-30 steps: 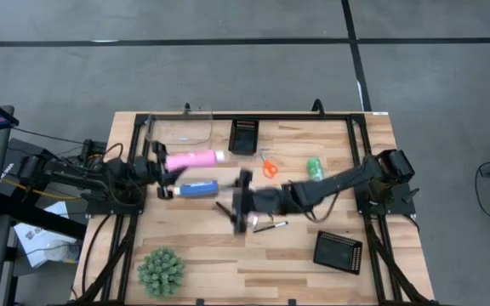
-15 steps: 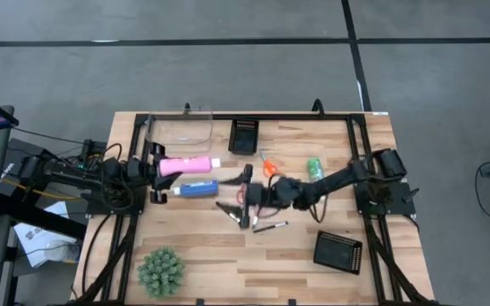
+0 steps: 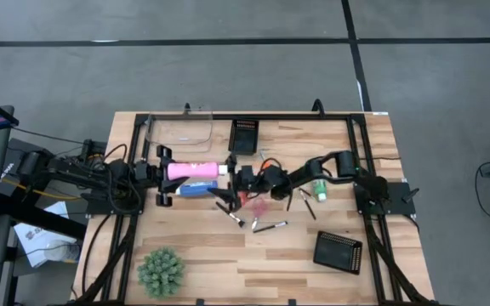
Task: Pick & Place Paint Supplies
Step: Put the pink paint bottle into the transparent bin
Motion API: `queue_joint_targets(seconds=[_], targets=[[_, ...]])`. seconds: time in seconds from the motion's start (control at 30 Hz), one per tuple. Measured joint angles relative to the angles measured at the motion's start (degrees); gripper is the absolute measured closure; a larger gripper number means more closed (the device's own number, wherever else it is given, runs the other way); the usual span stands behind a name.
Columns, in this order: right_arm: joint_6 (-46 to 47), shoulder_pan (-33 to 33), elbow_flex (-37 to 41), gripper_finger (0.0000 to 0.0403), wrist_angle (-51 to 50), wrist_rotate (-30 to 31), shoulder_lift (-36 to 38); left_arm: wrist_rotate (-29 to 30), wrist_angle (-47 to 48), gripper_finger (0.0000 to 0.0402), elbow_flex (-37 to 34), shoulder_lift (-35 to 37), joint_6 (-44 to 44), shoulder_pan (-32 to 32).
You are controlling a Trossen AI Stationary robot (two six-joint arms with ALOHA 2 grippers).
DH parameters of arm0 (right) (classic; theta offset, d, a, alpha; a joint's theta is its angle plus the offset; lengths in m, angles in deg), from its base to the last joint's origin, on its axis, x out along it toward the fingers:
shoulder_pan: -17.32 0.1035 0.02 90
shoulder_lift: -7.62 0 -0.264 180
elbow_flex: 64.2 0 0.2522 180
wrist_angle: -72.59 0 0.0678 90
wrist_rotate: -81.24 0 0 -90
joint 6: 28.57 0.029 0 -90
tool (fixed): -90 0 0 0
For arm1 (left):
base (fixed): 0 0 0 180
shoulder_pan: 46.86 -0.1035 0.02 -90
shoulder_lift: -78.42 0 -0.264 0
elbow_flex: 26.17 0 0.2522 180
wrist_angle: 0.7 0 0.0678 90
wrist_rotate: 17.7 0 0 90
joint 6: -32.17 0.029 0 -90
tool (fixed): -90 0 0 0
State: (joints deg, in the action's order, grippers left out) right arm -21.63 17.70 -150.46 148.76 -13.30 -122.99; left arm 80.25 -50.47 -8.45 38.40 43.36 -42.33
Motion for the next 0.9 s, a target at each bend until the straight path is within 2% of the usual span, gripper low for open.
queue_joint_targets(seconds=[0.17,0.4,0.57,0.73,0.9], targets=[[-0.9,-0.5,-4.7,0.0124,-0.2,-1.3,-2.0,0.5,-3.7,0.0245,0.1,-3.7,0.7,-0.1],[-1.3,-0.5,-5.8,0.0127,0.0,-1.6,-1.8,0.2,-4.7,0.0245,0.1,-6.4,0.6,0.0],[-2.2,-0.4,-6.4,0.0143,-0.1,-1.5,-1.6,0.1,-5.0,0.0245,0.2,-8.0,0.6,0.0],[-2.8,-0.3,-7.8,0.0183,-0.2,-1.4,-1.6,0.0,-4.4,0.0245,0.3,-8.0,0.1,0.0],[-3.7,-0.1,-8.0,0.0256,-0.1,-1.1,-1.6,0.0,-3.8,0.0243,0.3,-8.0,-0.5,0.0]])
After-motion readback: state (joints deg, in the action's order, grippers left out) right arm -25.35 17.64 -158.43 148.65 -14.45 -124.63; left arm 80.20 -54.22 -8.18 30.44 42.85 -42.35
